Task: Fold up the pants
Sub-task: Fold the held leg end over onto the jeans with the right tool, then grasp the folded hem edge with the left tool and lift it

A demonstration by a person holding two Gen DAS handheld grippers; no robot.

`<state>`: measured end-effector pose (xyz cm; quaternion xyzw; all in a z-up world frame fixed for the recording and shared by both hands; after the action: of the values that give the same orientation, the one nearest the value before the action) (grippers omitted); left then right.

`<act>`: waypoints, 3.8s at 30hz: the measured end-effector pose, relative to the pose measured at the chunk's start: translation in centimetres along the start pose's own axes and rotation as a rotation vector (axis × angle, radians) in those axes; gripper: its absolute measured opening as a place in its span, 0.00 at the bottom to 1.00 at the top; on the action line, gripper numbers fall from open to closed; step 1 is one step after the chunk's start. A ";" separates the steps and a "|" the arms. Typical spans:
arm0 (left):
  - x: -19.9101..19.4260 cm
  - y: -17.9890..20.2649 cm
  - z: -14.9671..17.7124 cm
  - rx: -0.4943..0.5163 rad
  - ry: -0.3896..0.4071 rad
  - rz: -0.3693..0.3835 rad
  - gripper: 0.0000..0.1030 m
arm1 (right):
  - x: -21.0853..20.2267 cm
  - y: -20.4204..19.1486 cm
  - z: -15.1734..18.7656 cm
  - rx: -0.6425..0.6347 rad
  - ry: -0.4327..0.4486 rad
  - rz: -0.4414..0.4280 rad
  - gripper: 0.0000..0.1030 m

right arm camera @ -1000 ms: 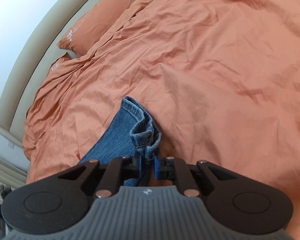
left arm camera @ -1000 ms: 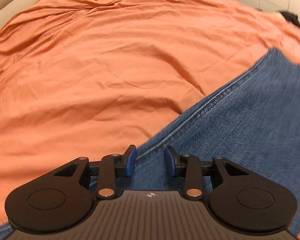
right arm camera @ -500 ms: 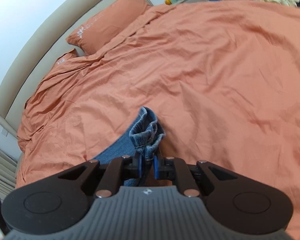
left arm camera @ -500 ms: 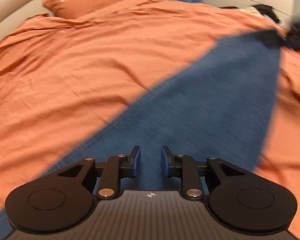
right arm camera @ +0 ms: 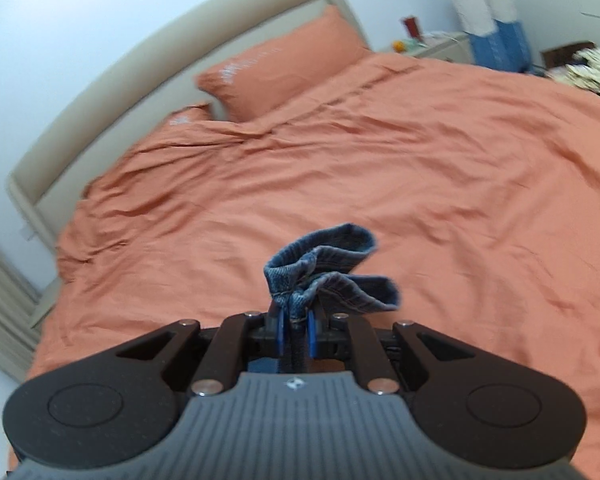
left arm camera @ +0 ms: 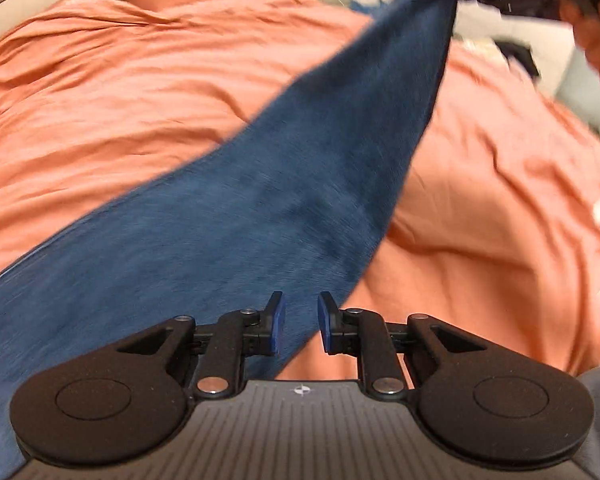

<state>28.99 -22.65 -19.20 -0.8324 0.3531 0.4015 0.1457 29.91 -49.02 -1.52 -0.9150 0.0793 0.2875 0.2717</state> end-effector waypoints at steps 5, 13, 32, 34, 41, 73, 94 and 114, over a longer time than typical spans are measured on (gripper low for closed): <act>-6.8 -6.7 -0.6 -0.144 0.096 -0.075 0.22 | -0.8 -9.2 0.9 -0.059 0.010 -0.107 0.06; -14.0 -16.5 4.2 -0.381 0.180 -0.193 0.23 | 2.4 -24.1 10.0 -0.275 -0.069 -0.207 0.06; -11.7 -22.8 12.4 -0.766 0.200 -0.124 0.37 | 10.1 -28.2 35.1 -0.556 -0.436 -0.251 0.38; -11.4 -22.8 11.7 -0.780 0.211 -0.118 0.37 | 9.0 -27.8 34.1 -0.556 -0.423 -0.267 0.38; -8.3 -23.1 9.1 -0.718 0.188 -0.181 0.40 | 6.4 -21.2 26.9 -0.640 -0.300 -0.185 0.33; -3.8 -24.7 9.1 -0.774 0.217 -0.058 0.55 | 12.0 -21.2 24.3 -0.690 -0.167 -0.053 0.20; -2.3 -21.1 8.7 -0.598 0.219 -0.115 0.06 | 11.2 -12.8 24.1 -0.352 -0.060 -0.019 0.25; -3.8 -23.2 10.0 -0.647 0.181 -0.211 0.54 | 11.4 -11.3 23.6 -0.393 -0.076 0.066 0.32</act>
<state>38.10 0.78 -23.58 -0.8995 0.1311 0.4001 -0.1167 31.31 -26.62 -19.10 -0.9359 0.0410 0.3404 0.0811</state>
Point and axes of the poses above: each gripper's, at about its wrist camera, not at the fingertips, and x roughly the way its jaws point, y to its right, z to its underside, the point moved 10 cm from there along x, roughly the way its jaws point, and after that the axes turned 1 degree about y, right-handed, at the moved point
